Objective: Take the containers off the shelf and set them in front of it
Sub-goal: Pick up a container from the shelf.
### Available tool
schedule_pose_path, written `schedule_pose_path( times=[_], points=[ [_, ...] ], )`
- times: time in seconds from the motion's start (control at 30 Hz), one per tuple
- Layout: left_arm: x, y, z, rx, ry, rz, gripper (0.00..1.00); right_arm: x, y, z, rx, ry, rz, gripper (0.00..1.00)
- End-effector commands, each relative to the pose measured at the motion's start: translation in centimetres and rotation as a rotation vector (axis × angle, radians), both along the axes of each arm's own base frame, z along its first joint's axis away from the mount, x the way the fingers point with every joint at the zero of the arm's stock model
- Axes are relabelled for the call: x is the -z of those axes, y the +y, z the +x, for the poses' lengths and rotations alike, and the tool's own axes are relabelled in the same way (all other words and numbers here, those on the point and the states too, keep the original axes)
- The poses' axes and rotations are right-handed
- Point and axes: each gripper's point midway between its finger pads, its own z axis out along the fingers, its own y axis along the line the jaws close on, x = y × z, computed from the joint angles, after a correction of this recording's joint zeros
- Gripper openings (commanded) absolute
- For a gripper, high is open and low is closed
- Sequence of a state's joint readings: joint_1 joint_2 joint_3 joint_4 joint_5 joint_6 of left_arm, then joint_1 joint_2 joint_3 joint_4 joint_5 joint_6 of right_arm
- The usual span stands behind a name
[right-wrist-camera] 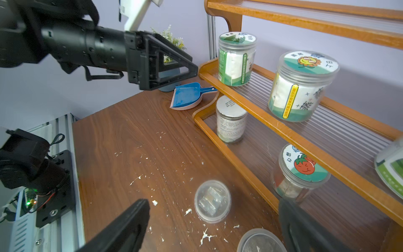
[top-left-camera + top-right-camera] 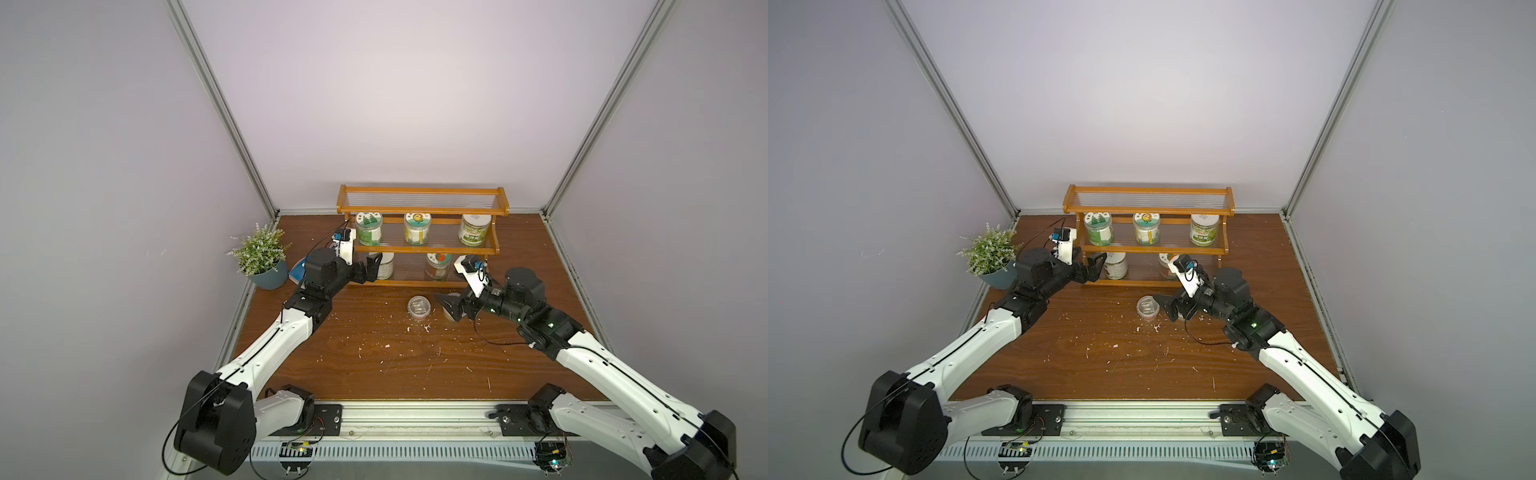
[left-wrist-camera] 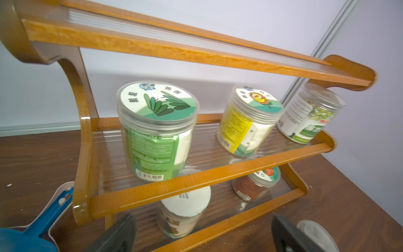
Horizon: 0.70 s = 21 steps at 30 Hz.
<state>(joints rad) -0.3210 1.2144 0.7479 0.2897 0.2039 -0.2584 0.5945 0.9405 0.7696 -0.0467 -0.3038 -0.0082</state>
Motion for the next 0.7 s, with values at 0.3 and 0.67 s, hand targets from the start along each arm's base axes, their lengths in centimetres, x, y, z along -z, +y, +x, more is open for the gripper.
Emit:
schedule_pose_path(
  times=[0.3, 0.67],
  points=[
    [-1.7, -0.2, 5.5, -0.088, -0.084, 0.044, 0.99, -1.9, -1.9, -1.0, 0.004, 0.003, 0.043, 0.99],
    [-0.8, 0.0, 8.5, -0.137, -0.083, 0.079, 1.00, -2.2, -2.6, -1.0, 0.015, -0.006, 0.047, 0.99]
  ],
)
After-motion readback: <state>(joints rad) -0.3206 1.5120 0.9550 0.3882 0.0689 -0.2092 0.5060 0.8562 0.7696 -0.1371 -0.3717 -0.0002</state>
